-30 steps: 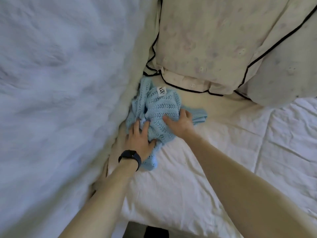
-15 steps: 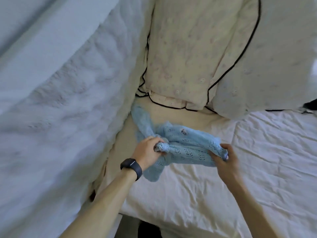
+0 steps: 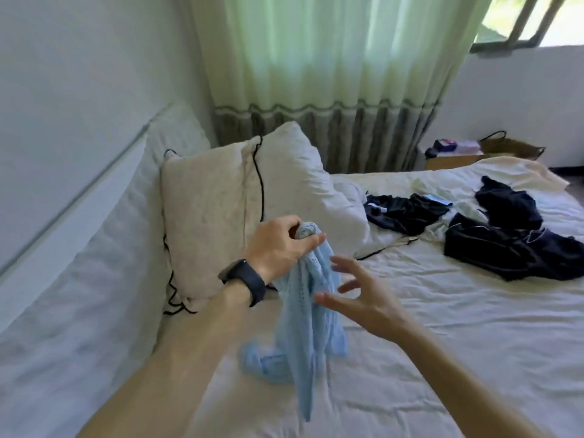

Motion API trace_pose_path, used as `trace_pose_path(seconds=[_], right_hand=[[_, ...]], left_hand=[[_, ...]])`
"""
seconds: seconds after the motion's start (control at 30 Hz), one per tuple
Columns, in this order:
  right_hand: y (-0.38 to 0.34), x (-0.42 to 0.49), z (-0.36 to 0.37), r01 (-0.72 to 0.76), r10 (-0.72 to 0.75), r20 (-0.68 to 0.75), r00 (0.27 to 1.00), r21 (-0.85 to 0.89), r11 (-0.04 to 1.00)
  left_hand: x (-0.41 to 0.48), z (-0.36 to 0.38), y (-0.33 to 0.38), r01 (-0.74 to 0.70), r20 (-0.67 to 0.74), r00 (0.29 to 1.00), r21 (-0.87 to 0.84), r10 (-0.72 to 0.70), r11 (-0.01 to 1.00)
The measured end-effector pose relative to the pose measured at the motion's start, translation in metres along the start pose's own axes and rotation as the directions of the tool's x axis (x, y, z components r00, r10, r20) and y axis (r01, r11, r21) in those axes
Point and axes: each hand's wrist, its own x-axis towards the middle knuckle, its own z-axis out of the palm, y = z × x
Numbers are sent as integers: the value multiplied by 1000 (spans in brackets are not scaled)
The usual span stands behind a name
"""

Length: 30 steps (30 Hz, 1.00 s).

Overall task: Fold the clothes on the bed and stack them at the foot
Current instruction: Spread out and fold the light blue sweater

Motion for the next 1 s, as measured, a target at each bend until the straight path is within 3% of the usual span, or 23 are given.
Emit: trace_pose_path(seconds=[0.07, 0.17, 0.33, 0.43, 0.5, 0.67, 0.83, 1.0], right_hand=[[-6, 1, -27, 53, -54, -7, 999, -66, 996], [-10, 5, -66, 107, -141, -130, 981, -242, 964], [-31, 13, -154, 202, -293, -371, 881, -263, 943], [-77, 16, -200, 237, -279, -293, 914, -174, 956], [-108, 16, -217, 251, -288, -225, 931, -179, 951], [-167, 11, -204, 305, -389, -300, 871, -289, 907], [-212, 32, -178, 265, -381, -428, 819, -308, 914], [-243, 52, -192, 255, -332, -529, 781, -215, 943]], left_hand=[[10, 3, 50, -68, -5, 998, -24, 67, 997], [23, -17, 101, -134, -107, 987, -122, 121, 983], [37, -74, 132, -141, -272, 952, 27, 143, 990], [43, -93, 154, -114, -327, 937, 54, 125, 992], [50, -100, 174, -111, -368, 925, -39, 89, 993], [63, -105, 225, -125, -342, 939, -405, -24, 906], [62, -105, 247, -173, -232, 970, -422, 79, 890], [44, -104, 202, -306, -424, 902, -486, 85, 818]])
